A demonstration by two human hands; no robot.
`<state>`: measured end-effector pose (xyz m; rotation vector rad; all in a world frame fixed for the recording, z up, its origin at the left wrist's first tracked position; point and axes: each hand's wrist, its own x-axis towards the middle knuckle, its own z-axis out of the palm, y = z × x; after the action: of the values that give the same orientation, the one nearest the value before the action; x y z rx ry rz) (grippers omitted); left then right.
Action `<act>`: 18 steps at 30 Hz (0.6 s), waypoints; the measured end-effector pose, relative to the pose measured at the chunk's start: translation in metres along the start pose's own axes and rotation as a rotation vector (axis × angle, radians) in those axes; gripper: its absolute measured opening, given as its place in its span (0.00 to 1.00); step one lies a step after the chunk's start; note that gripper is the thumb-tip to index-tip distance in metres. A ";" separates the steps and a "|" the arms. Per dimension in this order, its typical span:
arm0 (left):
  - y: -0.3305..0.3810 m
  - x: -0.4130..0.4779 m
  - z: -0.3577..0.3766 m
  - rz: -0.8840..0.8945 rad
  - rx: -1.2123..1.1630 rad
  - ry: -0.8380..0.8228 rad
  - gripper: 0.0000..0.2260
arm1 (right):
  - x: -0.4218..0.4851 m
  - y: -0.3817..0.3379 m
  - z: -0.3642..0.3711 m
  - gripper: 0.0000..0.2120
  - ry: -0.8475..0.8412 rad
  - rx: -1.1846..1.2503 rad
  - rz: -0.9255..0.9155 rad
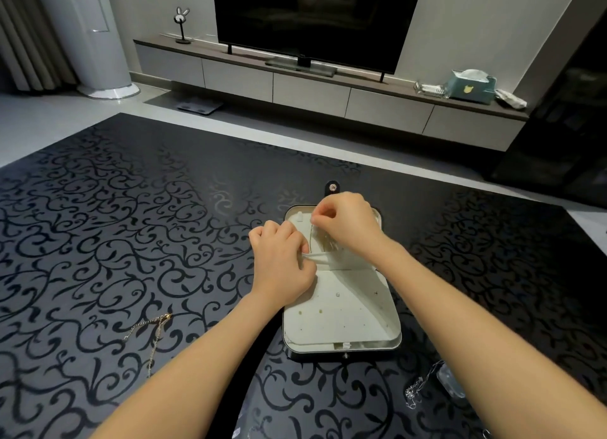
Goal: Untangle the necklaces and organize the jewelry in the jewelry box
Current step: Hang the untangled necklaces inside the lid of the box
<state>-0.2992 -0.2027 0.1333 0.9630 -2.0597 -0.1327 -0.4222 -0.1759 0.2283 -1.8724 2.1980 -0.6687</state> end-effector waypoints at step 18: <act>-0.001 -0.001 0.001 0.008 -0.017 -0.003 0.07 | 0.005 0.003 0.035 0.11 0.599 -0.267 -0.069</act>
<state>-0.2986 -0.2034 0.1320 0.9448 -2.0617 -0.1480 -0.4108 -0.1879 0.1969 -2.0850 2.7016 -1.1201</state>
